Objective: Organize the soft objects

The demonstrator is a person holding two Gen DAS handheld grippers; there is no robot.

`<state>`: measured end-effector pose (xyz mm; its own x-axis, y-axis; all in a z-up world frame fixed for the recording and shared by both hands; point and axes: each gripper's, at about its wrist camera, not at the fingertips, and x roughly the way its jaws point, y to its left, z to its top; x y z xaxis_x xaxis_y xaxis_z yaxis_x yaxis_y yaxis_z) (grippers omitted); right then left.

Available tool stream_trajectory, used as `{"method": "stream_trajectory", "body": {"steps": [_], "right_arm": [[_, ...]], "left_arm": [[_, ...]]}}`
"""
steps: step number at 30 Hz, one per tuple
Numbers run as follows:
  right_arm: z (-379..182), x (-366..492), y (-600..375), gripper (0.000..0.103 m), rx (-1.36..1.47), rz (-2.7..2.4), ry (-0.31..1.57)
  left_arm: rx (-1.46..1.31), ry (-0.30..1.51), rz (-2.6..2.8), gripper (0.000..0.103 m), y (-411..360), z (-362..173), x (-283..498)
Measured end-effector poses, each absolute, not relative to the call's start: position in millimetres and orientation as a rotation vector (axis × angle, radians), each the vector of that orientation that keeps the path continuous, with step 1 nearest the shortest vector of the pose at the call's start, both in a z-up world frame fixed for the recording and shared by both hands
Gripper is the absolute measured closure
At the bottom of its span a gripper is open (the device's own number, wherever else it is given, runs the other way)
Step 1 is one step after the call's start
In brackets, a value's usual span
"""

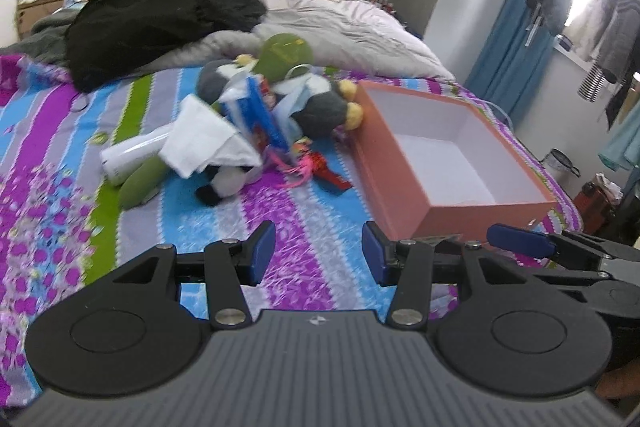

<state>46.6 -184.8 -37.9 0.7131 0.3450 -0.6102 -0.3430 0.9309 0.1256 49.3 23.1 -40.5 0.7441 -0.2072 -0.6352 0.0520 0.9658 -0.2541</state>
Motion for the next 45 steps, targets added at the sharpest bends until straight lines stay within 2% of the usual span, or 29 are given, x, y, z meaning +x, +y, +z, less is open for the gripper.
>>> {"method": "stream_trajectory", "body": {"steps": [13, 27, 33, 40, 45], "right_arm": [[-71.4, 68.3, -151.7, 0.034, -0.047, 0.432, 0.739], [-123.5, 157.0, -116.0, 0.034, -0.129, 0.383, 0.767], [-152.6, 198.0, -92.4, 0.036, -0.263, 0.311, 0.748], [-183.9, 239.6, -81.7, 0.045, -0.411, 0.203, 0.730], [-206.8, 260.4, -79.6, 0.063, -0.486, 0.154, 0.742]], "left_arm": [[-0.300, 0.781, -0.054, 0.049, 56.2, -74.9, 62.8], [-0.338, 0.775, 0.025, 0.040, 106.2, -113.1, 153.3], [-0.365, 0.737, 0.056, 0.040, 131.0, -124.7, 191.1], [-0.383, 0.712, 0.042, 0.040, 140.9, -133.9, 225.5], [-0.355, 0.728, 0.037, 0.040, 138.7, -144.3, 242.1]]}}
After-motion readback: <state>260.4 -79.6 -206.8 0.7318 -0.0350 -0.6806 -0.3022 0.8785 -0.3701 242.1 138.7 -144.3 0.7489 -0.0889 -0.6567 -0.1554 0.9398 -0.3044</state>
